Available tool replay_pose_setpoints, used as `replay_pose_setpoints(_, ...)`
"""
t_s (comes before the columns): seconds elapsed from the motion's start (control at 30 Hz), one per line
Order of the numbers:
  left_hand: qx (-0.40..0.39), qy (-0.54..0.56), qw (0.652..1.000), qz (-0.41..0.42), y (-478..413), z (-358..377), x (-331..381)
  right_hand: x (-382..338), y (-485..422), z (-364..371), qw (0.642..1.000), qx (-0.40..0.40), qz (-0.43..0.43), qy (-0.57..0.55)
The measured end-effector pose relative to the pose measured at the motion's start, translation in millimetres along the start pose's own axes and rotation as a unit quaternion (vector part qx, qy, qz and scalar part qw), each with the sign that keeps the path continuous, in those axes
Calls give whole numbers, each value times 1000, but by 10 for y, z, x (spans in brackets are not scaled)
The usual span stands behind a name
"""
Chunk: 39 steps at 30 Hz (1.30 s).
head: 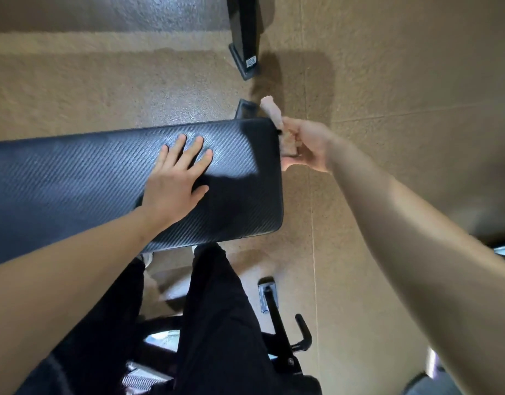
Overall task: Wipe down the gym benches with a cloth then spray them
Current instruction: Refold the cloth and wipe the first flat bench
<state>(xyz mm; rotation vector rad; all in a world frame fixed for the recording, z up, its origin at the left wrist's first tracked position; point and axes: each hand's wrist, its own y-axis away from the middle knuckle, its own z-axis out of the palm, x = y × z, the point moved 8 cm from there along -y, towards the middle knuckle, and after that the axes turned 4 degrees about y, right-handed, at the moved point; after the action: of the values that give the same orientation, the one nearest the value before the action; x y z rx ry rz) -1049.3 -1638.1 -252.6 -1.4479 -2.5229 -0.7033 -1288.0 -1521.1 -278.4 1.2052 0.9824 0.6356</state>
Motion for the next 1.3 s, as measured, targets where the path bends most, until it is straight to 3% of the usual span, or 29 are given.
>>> replay_pose_setpoints(0.17,9,11,1000,4,18,25,-4,-319,4,85,992,40,-15,118)
replay_pose_setpoints(0.3,-14,15,1000,-15,8,62,-17,-594,85,283,963,31,2,268)
replay_pose_setpoints(0.43,-39,17,998,-37,-5,80,-27,-807,-61,372,936,57,34,345)
replay_pose_setpoints(0.6,4,127,990,-62,57,-125,-32,-909,-228,639,900,49,55,430)
replay_pose_setpoints(0.73,30,161,978,-126,337,-258,-261,-1026,-275,1007,886,42,8,461)
replay_pose_setpoints(0.97,58,139,949,-276,1110,-347,-1144,-1095,-374,1779,870,-19,2,493)
replay_pose_setpoints(1.17,73,117,902,-409,1722,-480,-1903,-1148,-472,2506,846,-67,2,528)
replay_pose_setpoints(1.3,20,123,854,-505,2066,-373,-2290,-1205,-475,2943,835,-67,-2,546)
